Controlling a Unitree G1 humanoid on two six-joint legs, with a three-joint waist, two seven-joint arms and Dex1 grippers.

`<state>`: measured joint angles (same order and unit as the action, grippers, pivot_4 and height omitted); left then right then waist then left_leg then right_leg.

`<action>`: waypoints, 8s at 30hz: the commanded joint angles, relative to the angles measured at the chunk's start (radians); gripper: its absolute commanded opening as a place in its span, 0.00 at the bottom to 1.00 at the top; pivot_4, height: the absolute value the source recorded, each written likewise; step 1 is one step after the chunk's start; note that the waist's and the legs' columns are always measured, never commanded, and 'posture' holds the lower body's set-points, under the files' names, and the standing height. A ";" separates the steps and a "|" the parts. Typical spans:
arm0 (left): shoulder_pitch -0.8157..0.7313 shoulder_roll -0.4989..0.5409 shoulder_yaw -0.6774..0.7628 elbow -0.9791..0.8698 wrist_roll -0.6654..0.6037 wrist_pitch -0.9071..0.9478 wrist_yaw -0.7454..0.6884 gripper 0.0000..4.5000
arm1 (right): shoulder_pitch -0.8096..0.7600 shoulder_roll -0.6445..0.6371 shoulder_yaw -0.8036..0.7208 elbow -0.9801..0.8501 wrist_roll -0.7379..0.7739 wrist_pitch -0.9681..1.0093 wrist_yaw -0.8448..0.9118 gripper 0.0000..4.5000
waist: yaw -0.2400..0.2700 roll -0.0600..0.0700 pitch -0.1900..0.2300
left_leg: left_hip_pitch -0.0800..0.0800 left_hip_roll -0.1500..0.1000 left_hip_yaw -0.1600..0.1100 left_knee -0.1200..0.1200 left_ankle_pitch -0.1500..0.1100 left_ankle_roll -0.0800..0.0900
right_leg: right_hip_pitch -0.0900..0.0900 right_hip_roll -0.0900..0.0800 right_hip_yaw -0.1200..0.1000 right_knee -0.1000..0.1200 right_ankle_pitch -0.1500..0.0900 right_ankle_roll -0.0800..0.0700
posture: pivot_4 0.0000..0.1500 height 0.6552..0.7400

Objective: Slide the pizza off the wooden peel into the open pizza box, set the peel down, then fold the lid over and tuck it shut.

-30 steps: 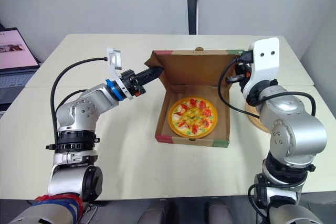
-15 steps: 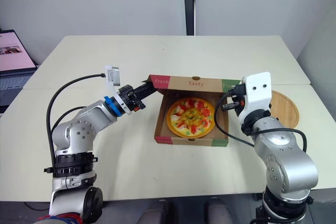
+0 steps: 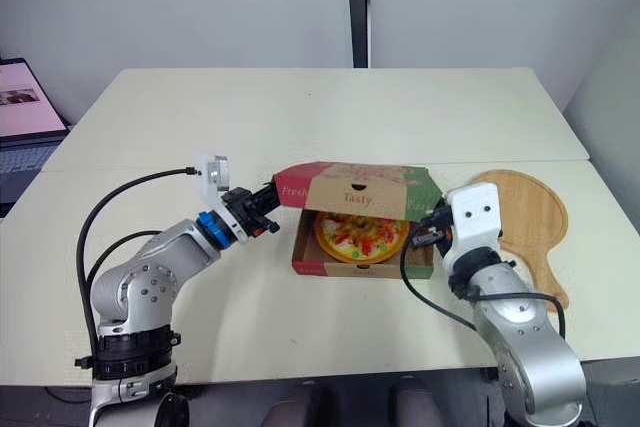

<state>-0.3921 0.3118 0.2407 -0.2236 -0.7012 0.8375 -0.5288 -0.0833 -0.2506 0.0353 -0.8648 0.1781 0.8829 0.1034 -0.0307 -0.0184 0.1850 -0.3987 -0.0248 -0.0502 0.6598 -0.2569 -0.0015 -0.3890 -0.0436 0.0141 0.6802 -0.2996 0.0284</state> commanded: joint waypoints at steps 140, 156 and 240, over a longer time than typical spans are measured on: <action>-0.532 0.214 -0.537 0.480 0.435 -0.451 -0.924 0.01 | -0.003 -0.482 -0.050 0.209 0.279 -0.153 0.514 0.00 | 0.021 -0.002 0.001 | -0.002 0.002 0.000 0.003 0.000 0.001 | 0.000 0.005 0.001 0.000 0.000 0.000 | 1.00 1.00; -0.511 0.208 -0.554 0.487 0.488 -0.482 -0.917 0.01 | 0.156 -0.646 -0.305 0.180 0.329 -0.196 0.655 0.00 | 0.026 -0.002 0.001 | -0.002 0.001 0.000 0.004 0.000 0.001 | 0.001 0.005 0.001 0.001 0.000 0.000 | 1.00 1.00; -0.467 0.211 -0.573 0.526 0.577 -0.623 -0.912 0.00 | -0.079 -0.452 -0.055 0.237 0.195 -0.166 0.592 0.01 | 0.020 -0.001 0.000 | 0.000 0.002 0.000 0.005 0.000 0.001 | 0.002 0.006 0.001 0.002 0.000 0.000 | 1.00 1.00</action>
<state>-0.8570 0.5226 -0.3282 0.3063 -0.1327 0.2128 -1.4446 -0.1365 -0.7177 0.0090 -0.5640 0.3190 0.7110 0.6948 -0.0104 -0.0193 0.1853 -0.3989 -0.0226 -0.0504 0.6644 -0.2569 -0.0005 -0.3869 -0.0380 0.0149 0.6822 -0.2995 0.0283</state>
